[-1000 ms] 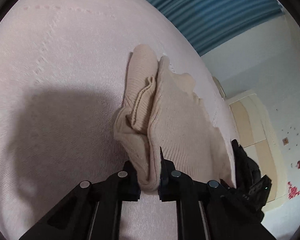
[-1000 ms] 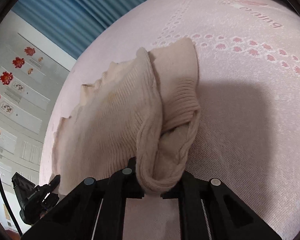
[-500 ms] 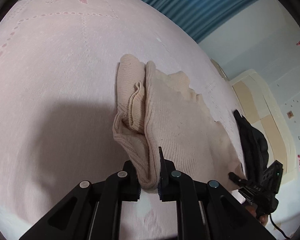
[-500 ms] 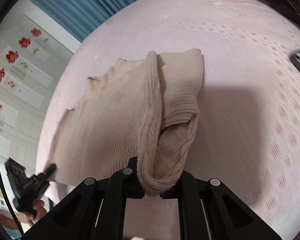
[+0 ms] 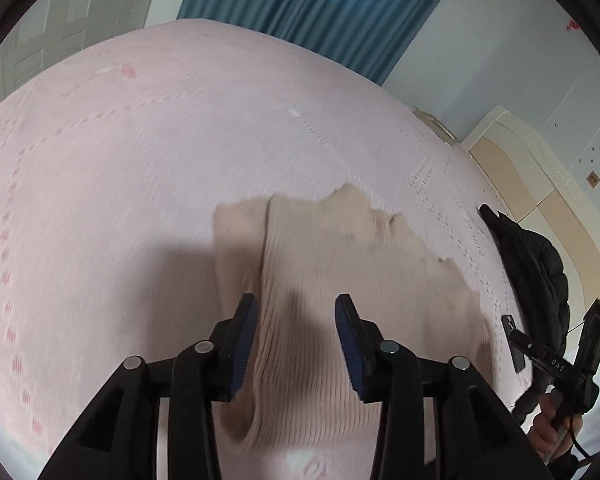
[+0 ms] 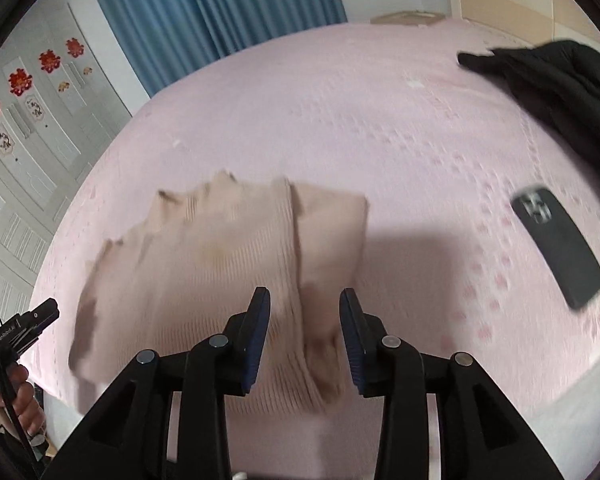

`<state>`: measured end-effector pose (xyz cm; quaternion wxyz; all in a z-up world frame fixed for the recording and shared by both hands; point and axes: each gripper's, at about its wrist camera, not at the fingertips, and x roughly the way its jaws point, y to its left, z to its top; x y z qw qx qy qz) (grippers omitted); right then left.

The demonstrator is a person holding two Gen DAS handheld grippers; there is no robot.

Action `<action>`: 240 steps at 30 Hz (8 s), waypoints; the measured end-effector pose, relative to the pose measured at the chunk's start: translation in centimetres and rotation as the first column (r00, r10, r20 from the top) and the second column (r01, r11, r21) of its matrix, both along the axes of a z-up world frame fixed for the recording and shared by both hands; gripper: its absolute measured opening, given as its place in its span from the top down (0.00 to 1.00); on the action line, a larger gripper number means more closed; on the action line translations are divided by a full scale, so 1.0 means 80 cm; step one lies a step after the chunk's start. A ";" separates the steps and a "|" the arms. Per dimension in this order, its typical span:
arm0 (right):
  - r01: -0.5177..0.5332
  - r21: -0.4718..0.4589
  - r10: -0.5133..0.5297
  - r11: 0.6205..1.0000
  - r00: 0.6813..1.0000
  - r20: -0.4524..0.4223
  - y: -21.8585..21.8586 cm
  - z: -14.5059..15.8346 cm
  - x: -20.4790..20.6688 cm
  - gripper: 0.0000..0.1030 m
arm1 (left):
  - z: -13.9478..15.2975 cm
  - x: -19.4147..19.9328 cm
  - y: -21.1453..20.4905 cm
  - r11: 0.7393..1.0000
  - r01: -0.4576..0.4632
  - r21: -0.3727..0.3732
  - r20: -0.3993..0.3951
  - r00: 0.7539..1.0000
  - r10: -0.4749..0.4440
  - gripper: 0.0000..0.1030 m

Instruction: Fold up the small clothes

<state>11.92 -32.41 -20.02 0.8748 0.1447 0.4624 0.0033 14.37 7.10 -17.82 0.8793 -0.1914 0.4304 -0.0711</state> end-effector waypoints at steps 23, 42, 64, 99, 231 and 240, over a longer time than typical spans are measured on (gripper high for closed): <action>0.018 -0.030 -0.020 0.999 0.997 -0.073 0.013 -0.089 0.147 0.95 | -0.058 0.153 -0.006 1.000 -0.007 0.026 -0.060 0.998 0.009 0.93; -0.205 -0.055 0.200 0.977 0.976 -0.085 0.181 -0.079 0.135 0.64 | -0.040 0.095 0.035 0.995 0.046 0.085 0.035 0.998 -0.049 0.31; -0.218 -0.171 0.186 0.961 0.965 -0.187 0.216 -0.067 0.089 0.60 | -0.083 0.001 0.100 0.980 -0.005 -0.199 -0.109 0.994 -0.017 0.30; 0.001 0.040 0.000 0.999 1.000 -0.031 0.064 -0.049 -0.079 0.60 | -0.077 0.049 0.025 0.987 -0.042 -0.154 -0.162 0.987 0.017 0.77; -0.247 0.276 0.234 0.929 0.969 0.078 0.069 0.011 0.112 0.47 | -0.037 0.024 -0.040 0.981 0.193 -0.009 -0.015 0.981 -0.193 0.38; -0.314 0.197 0.300 0.929 0.949 0.097 0.097 0.022 0.052 0.49 | -0.064 0.008 -0.105 0.933 0.323 0.157 -0.126 0.944 -0.306 0.57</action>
